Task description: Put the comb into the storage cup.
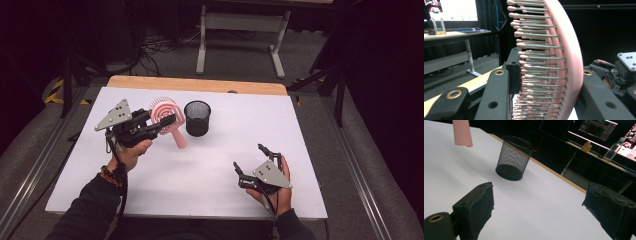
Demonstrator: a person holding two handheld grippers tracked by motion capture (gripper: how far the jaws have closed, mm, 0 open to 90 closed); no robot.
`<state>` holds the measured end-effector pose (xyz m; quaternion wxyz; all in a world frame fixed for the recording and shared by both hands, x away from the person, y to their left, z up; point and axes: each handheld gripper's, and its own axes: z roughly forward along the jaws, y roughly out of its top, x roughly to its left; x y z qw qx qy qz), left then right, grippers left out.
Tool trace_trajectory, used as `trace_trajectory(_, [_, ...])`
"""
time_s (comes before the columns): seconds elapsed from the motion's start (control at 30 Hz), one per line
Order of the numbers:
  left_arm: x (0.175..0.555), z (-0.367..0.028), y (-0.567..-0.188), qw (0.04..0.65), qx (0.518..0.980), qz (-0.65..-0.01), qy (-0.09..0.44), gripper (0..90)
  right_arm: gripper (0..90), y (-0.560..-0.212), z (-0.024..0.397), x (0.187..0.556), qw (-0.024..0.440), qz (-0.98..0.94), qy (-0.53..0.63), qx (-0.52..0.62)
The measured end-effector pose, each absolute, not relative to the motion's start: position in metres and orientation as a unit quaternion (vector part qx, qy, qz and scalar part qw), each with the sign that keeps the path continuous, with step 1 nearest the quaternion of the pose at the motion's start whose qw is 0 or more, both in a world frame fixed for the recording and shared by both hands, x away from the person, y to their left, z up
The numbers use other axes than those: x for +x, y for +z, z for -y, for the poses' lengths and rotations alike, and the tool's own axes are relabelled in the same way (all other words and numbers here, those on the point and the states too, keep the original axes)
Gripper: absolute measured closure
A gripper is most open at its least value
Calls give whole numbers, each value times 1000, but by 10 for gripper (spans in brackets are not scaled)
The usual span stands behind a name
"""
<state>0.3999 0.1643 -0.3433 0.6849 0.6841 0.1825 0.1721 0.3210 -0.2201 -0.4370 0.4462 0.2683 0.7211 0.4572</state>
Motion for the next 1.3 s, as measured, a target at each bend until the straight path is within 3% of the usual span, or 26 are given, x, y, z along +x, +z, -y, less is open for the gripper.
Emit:
trace_trajectory(0.63, [421, -145, -285, 677, 684, -164, 217, 630, 102, -435, 233, 320, 448, -709, 467, 279])
trace_trajectory(1.3, [464, -121, -281, 669, 689, -168, 223, 630, 105, -434, 234, 321, 444, -705, 474, 285])
